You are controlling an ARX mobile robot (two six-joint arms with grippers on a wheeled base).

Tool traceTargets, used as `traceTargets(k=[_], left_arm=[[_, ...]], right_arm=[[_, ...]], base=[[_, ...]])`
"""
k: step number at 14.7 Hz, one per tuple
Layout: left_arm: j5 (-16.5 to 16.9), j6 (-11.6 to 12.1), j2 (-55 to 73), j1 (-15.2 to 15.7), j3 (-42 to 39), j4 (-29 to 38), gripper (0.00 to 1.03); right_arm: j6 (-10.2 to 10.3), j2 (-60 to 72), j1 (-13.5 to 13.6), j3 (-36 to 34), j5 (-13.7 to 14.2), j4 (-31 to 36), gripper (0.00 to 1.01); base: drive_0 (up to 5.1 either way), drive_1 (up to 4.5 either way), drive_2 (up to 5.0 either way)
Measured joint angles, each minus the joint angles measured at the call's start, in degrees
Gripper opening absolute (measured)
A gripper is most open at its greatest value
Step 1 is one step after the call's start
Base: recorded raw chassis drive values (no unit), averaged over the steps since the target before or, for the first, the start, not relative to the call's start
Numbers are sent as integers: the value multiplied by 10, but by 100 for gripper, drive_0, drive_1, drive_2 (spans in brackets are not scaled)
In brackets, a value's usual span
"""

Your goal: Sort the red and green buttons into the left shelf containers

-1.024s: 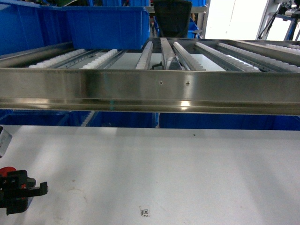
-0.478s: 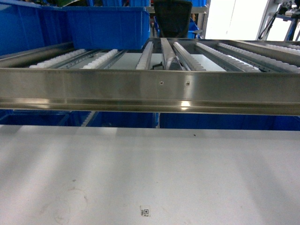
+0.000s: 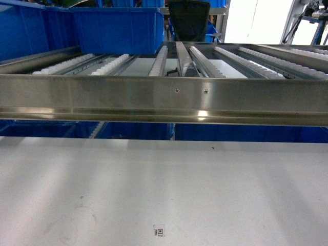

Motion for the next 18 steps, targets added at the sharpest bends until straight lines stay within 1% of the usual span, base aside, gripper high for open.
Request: traceTargets(k=[1,2,3,8,9,18], left_arm=[[8,23,-1,-5,2,-5,27],[12,35,-1,-7,2,-2,27],[12,38,-2,-7,2,-2,27],[17,40,-2,-9,2,-2,27],[12,40,-2,-7,2,-3,27],[12,40,-2,-5,2,-2,27]], right_arm=[[0,0,0,0,0,0,27],[0,0,0,0,0,0,27],[0,0,0,0,1,0,27],[0,0,0,0,4,0,27],[0,0,0,0,2,0,27],[0,0,0,0,2,0,27]], base=[[0,0,0],[0,0,0],[0,0,0],[0,0,0],[0,0,0],[0,0,0]])
